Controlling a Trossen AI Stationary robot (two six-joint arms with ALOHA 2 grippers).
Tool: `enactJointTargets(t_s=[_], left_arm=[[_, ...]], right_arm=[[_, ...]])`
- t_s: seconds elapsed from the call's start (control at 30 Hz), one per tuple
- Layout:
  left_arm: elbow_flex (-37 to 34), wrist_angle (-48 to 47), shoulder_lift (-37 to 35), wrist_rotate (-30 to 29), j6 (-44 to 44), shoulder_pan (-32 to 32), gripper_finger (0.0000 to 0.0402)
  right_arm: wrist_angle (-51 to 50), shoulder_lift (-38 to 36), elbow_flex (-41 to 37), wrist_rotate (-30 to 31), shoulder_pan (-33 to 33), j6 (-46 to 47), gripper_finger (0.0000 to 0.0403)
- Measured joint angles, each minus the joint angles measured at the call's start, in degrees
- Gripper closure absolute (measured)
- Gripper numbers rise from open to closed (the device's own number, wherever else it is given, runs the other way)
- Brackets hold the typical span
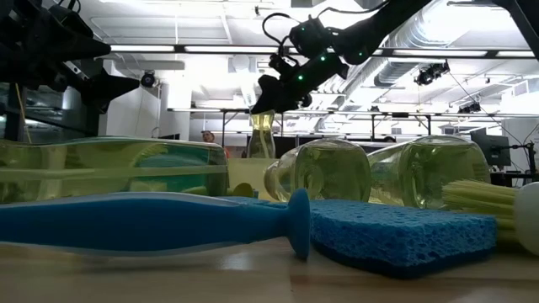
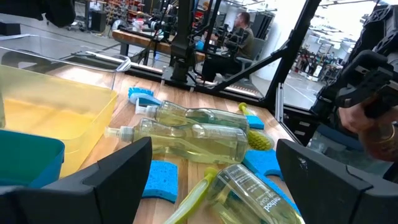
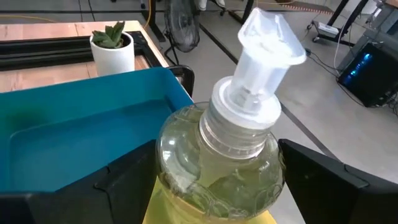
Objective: Pick & Place Kitchen Sink Supplies
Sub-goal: Put the dishwashing liquid into the yellow bin
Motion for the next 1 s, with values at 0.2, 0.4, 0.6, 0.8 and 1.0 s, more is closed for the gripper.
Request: enactJointTargets(t_s=[0.2,0.4,0.6,0.8,1.0], left_arm=[[0.0,0.0,0.0,0.0,0.0,0.0,0.0062],[0.0,0.0,0.0,0.0,0.0,0.0,0.0062],[0.0,0.0,0.0,0.0,0.0,0.0,0.0062],[0.0,0.0,0.0,-0.1,0.0,0.0,0.0062],[0.0,0.0,0.0,-0.1,0.0,0.0,0.0062]], right_arm=[[1.4,0.0,0.0,-1.1,-1.0,-0.9,0.0088],[5.0,1.8,0.1,-3.9,-1.5,-1.1,0.0088],[6.7,3.2,0.1,-3.9,-1.5,-1.3,0.0088],[6.3,3.3,0.1,-2.4,-1.5,-2.3,0.0088],[5.6,3.3,0.1,-1.8,-1.5,-2.5,0.0078]])
